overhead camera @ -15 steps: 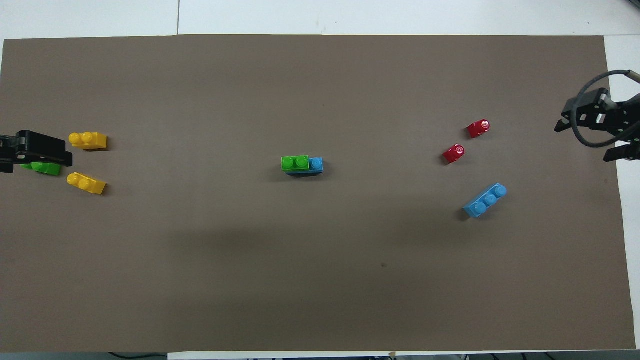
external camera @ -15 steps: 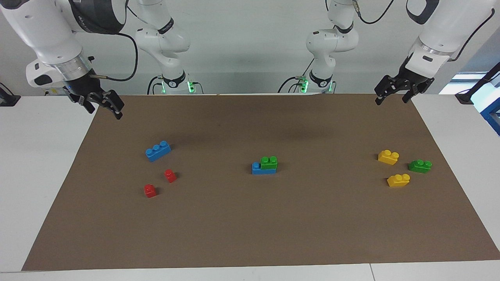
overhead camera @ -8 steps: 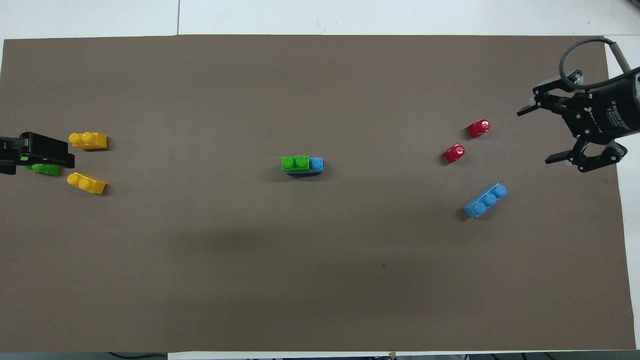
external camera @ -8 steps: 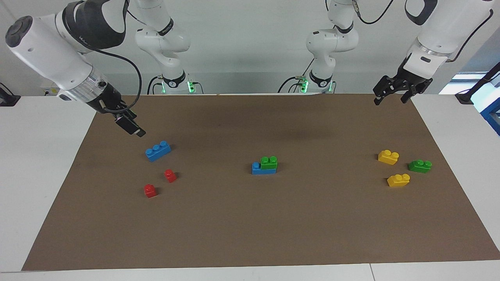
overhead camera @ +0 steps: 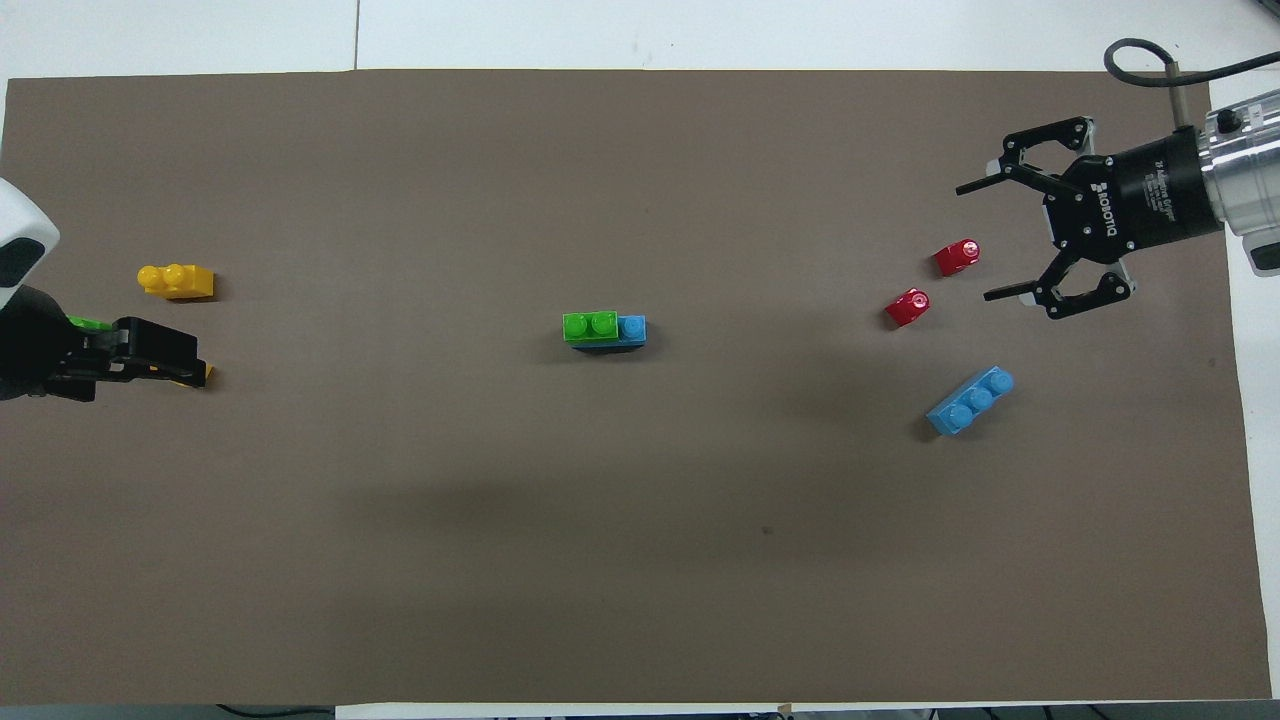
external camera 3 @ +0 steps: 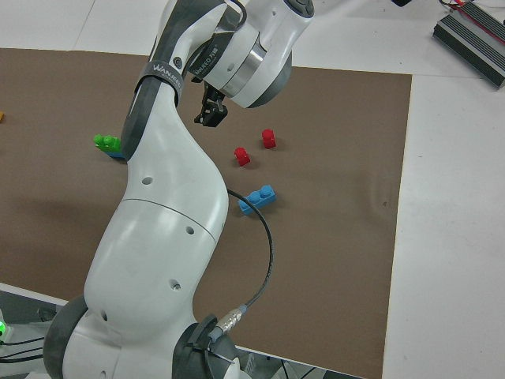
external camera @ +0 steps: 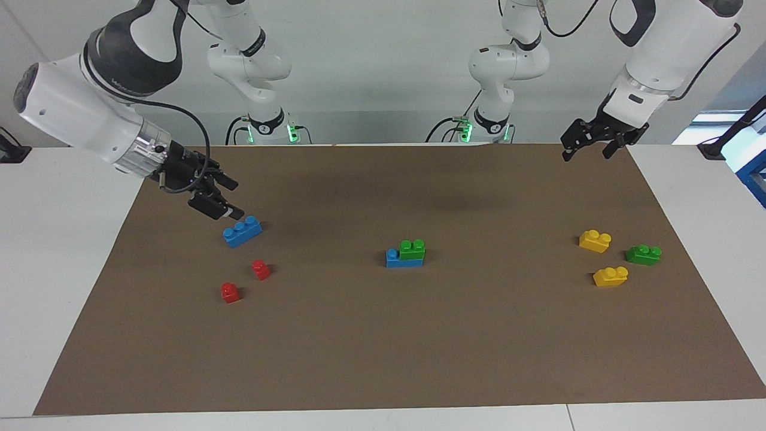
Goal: Remove green block with left arm and hold with right
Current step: 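Raise the right gripper while the left gripper swings toward the center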
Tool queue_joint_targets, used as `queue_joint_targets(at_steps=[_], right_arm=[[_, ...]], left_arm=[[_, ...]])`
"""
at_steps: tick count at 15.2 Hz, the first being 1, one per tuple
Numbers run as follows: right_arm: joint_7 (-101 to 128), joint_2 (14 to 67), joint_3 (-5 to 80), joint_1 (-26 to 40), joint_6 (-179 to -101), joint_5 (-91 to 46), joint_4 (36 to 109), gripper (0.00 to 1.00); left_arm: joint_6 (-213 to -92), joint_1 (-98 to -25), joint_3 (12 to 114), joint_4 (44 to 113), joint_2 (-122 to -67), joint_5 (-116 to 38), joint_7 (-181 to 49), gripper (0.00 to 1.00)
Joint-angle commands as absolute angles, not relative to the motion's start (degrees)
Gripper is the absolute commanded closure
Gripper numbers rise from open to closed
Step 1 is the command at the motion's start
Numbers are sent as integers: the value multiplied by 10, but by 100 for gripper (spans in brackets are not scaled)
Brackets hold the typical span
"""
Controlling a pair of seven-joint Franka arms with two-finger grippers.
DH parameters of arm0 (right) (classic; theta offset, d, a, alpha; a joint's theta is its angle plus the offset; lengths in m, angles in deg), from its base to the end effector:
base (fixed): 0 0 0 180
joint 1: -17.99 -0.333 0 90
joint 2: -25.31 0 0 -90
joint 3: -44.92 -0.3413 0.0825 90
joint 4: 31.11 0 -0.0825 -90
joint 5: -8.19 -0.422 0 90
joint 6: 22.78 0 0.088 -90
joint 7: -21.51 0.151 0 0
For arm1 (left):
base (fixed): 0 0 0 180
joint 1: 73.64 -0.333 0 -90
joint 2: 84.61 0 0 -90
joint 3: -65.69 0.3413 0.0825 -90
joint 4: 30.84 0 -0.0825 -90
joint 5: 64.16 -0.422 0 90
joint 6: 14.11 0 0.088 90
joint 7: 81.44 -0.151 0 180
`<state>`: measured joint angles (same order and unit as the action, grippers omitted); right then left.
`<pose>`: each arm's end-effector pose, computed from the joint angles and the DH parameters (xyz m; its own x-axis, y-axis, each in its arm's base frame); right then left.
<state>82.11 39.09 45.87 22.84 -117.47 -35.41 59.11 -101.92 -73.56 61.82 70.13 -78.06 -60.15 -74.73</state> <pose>0.6695 0.0323 0.4975 0.2682 -0.6917 -0.6705 -0.9630 -0.2112 -0.1673 0.5381 -0.0496 0.5712 0.9914 0.0471 -0.1218 0.0533 -0.9974 0.0481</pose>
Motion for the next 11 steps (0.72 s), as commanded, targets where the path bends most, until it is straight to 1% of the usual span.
queue_joint_targets(at_steps=[1,2,4,8,11], right_arm=[[864,411,454,226,-1215,-388,584,0],[870,416,453,219,-1228,-394,584,0],[884,424,453,202,-1246,-411,585,0],[902,426,453,164,-1246,-414,590,0],[898,426,449,159,-1231,-414,600,0]], left_arm=[[-1043,-730,624,769,-735,-575,-725,0],[-1052,-729,624,782,-728,-571,-701,0],[-1059,-701,624,797,-722,-566,-622,0],[-1084,-657,624,828,-708,-566,-533,0],[-1113,-624,624,850,-698,-566,-456,0]])
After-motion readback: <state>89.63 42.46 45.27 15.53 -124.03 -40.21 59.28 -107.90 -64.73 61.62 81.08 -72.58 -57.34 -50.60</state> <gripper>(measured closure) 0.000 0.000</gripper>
